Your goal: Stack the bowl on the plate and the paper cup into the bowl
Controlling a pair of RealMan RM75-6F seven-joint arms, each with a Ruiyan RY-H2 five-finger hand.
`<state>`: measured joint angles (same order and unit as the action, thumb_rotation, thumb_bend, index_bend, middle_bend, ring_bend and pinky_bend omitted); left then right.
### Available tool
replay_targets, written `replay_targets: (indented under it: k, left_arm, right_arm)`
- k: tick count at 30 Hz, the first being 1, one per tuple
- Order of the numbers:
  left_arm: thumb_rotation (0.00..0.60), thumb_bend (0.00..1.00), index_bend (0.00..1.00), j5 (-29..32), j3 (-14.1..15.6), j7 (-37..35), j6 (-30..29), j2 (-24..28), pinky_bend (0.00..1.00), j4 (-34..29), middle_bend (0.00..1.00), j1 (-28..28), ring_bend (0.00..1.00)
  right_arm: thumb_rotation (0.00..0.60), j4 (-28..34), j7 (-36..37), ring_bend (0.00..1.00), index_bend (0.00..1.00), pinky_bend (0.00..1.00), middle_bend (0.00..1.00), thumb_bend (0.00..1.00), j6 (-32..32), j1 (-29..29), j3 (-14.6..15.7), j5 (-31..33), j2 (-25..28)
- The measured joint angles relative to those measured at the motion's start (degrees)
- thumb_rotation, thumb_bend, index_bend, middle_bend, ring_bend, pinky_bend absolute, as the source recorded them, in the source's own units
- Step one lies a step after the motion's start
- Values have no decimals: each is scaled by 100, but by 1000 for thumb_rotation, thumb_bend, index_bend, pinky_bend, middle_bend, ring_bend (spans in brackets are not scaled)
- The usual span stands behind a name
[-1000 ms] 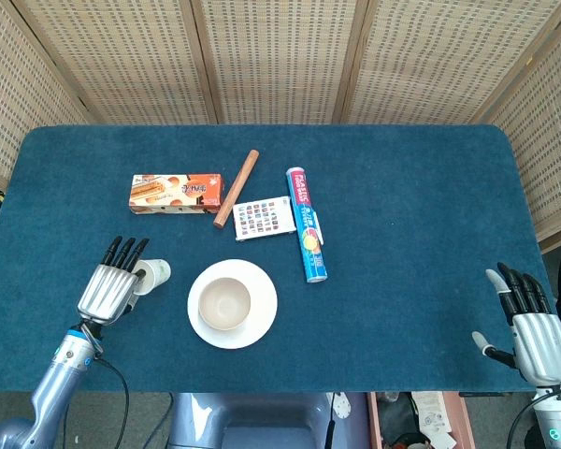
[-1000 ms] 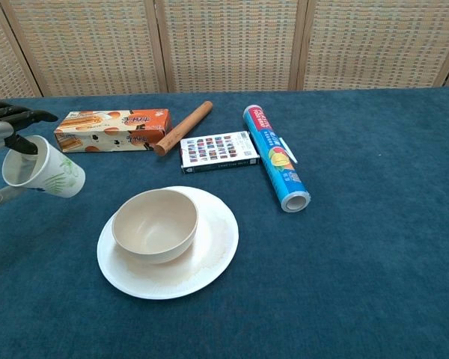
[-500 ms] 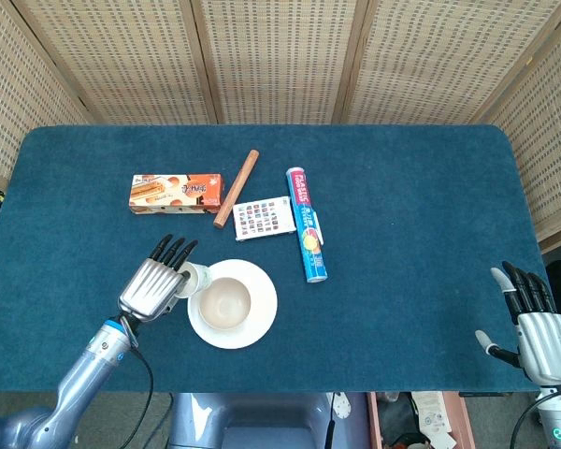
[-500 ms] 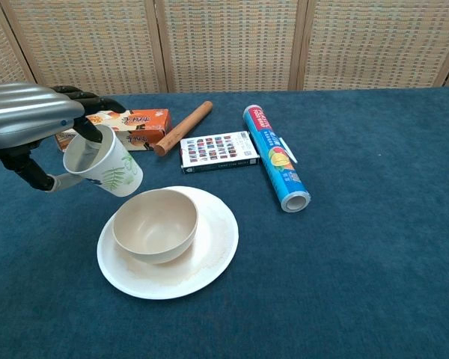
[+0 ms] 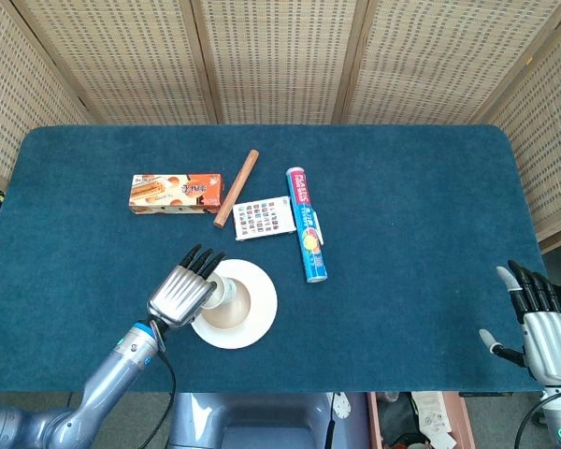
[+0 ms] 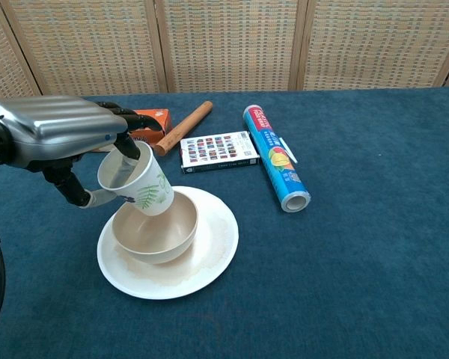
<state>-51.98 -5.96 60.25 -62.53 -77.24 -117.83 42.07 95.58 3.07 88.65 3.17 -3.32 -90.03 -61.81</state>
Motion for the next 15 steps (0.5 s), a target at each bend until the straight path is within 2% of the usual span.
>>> replay_targets:
  k: [15]
  left_arm:
    - [600,405,612,1128,219,553,-228,-275,0,15,6,664,0]
  right_arm:
    - [600,2,30,0,33,0,0,201,33,-12,-7,-10,9]
